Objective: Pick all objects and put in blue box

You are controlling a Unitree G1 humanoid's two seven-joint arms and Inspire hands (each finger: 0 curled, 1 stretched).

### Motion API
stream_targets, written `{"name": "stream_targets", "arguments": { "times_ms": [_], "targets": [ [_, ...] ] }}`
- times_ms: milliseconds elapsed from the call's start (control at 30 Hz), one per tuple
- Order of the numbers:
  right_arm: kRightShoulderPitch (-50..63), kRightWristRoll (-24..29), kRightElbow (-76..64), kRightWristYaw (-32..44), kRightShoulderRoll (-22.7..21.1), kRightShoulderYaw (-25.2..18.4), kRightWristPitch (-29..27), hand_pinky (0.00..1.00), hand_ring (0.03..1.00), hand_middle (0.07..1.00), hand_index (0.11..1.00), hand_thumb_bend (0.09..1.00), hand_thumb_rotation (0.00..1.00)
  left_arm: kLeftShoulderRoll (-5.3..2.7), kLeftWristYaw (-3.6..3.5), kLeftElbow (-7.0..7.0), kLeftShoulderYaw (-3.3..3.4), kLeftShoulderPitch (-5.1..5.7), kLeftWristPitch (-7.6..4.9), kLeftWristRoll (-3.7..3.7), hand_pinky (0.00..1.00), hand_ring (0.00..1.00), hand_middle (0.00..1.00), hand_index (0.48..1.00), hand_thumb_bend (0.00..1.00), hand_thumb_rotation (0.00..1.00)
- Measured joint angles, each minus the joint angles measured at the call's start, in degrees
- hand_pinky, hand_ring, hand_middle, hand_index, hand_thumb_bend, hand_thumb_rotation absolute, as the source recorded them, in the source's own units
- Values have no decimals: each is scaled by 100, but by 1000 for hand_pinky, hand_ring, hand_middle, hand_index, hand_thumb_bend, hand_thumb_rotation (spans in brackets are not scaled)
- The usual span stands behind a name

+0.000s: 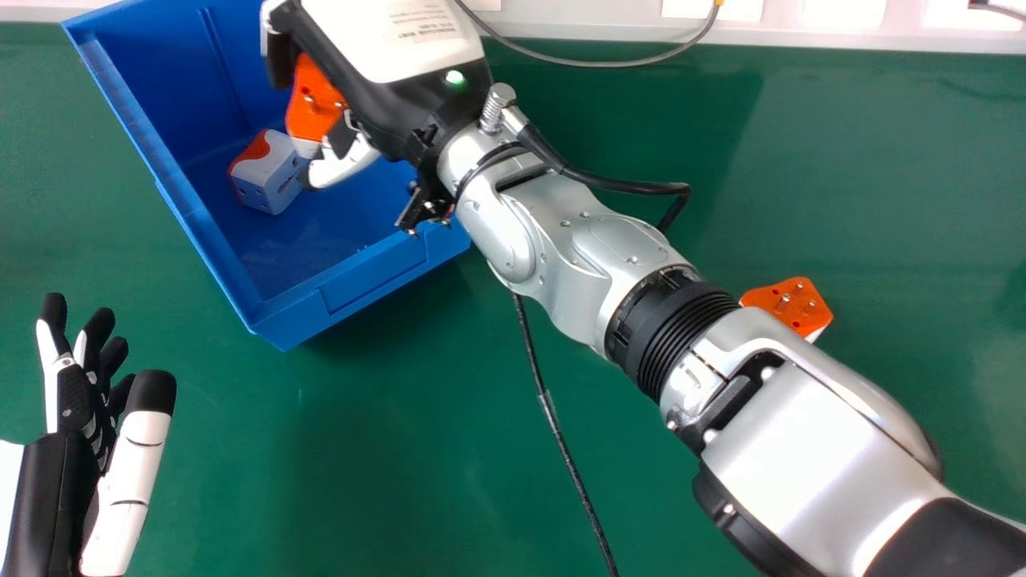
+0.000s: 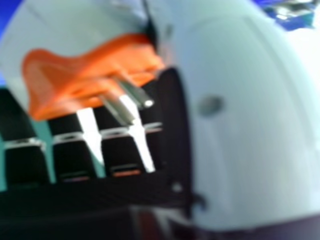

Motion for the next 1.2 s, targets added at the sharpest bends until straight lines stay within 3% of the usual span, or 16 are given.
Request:
{"name": "stream_targets", "arguments": {
  "times_ms": [300,333,400,467,533,633,733,967,1200],
  "targets": [
    [-55,-40,128,245,13,468,76,337,448,518,483,497,0,-79,25,-130,-77,32,68,20,921,963,984,991,719,891],
    [-55,-39,135,272,13,495,79,338,449,516,482,497,0,-90,46,-166,-84,45,113,78,920,962,983,990,724,891],
    [-55,-36,136,281,13,544,86,346,454,509,476,499,0,-107,133,-290,-91,85,250,281,918,962,983,990,757,910],
    [-55,-27,136,284,13,595,80,350,459,505,470,499,0,-115,246,-534,-93,183,463,577,918,963,983,990,769,924],
    [-55,-20,136,284,13,605,63,352,462,503,467,499,0,-121,323,-725,-91,264,606,734,918,963,983,991,773,930],
    [-55,-12,136,283,14,613,16,354,464,502,464,499,0,-137,348,-901,-102,332,788,827,918,964,983,991,776,934],
    [-55,-12,136,273,14,647,-103,350,469,522,447,498,0,-149,355,-1039,-128,391,846,845,917,966,982,991,777,943],
    [-55,-18,135,-21,15,715,-360,341,457,539,465,497,0,-158,362,-1047,-209,387,851,846,915,966,981,991,757,947],
    [-55,42,136,-155,15,638,-614,334,449,525,509,495,0,-156,364,-1047,-222,384,853,843,919,968,983,994,731,949]
  ]
}}
